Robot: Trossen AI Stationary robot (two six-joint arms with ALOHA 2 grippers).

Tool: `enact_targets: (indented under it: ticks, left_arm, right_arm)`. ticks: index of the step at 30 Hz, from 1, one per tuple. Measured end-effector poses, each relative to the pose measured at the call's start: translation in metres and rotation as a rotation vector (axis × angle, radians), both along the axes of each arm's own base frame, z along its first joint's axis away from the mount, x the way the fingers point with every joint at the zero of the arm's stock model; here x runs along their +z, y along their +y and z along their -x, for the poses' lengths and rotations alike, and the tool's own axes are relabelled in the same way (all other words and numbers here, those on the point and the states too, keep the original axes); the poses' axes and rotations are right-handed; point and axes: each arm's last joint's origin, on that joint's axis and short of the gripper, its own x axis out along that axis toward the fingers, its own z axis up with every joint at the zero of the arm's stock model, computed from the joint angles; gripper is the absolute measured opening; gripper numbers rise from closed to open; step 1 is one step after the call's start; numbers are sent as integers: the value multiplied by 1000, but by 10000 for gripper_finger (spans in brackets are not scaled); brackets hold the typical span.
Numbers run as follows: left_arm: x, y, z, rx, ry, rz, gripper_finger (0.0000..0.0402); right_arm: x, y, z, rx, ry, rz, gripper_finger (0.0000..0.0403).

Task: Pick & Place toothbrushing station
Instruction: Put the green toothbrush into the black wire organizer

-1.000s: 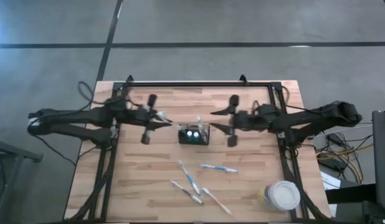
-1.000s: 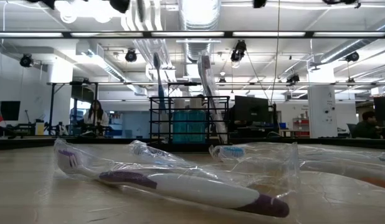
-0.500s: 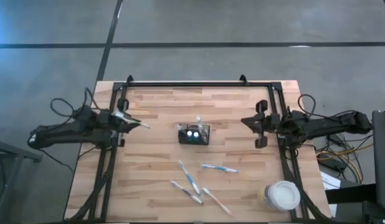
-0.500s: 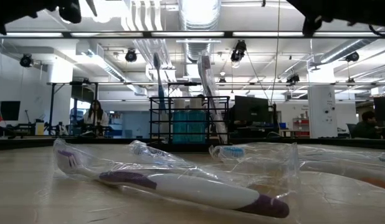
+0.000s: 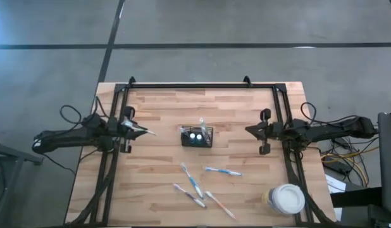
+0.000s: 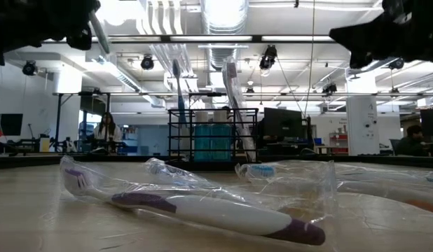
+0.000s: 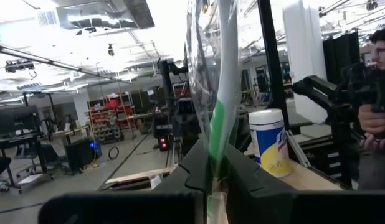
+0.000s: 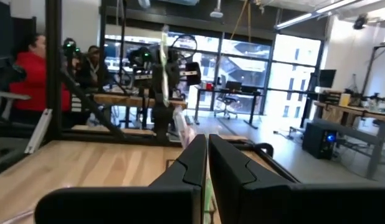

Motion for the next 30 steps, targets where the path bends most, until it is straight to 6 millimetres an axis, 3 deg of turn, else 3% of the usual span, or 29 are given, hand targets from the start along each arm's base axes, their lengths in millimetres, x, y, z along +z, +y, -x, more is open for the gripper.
enact_targets:
  ticks: [10,30]
  left_arm:
    - [-18,-1,-2,-39,31,-43,24]
    - [-33,0,-2,-13,19,-32,23]
  right_arm:
    - [-13,0,0,-10,51,-1,13]
    - [-12,-3,0,-85,39,-27,13]
